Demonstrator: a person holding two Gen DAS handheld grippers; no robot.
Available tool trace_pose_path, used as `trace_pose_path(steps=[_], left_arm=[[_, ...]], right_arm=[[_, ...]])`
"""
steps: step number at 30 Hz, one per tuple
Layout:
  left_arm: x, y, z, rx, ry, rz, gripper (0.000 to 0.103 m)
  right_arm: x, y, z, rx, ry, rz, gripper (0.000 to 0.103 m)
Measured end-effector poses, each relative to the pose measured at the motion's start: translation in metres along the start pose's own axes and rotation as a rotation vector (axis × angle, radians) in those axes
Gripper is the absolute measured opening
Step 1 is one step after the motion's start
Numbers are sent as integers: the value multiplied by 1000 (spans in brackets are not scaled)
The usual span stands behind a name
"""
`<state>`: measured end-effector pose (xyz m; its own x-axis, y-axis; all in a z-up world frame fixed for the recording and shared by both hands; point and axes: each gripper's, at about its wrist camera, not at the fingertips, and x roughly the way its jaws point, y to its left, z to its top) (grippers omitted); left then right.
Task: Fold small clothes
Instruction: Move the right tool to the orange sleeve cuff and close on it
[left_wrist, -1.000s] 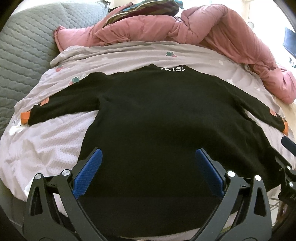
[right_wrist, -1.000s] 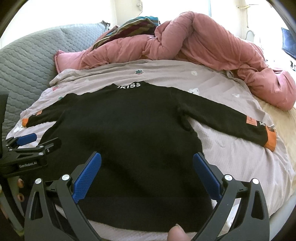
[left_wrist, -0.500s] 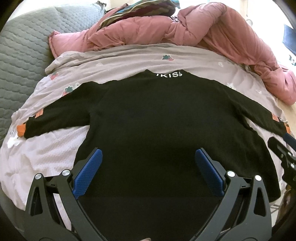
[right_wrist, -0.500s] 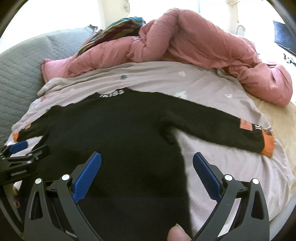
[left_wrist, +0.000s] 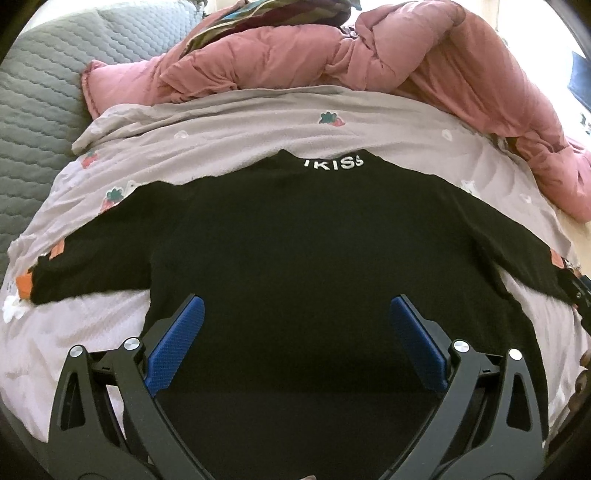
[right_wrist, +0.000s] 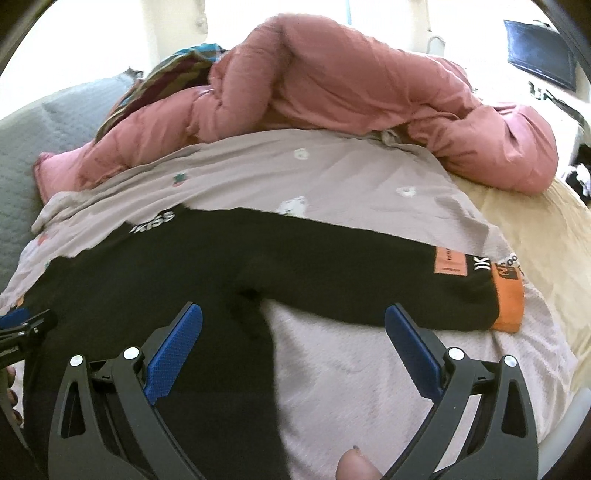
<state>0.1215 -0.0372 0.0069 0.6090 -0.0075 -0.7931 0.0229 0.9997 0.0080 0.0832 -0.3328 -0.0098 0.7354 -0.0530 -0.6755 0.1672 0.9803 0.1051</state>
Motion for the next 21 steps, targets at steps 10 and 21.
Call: trace_pose_path(steps=[10, 21], left_arm=[[33, 4, 30, -14, 25, 7, 95], [66, 10, 59, -41, 37, -6, 95]], right_arm=[[24, -50, 16, 87, 7, -92, 99], [36, -129, 24, 220, 14, -256, 99]])
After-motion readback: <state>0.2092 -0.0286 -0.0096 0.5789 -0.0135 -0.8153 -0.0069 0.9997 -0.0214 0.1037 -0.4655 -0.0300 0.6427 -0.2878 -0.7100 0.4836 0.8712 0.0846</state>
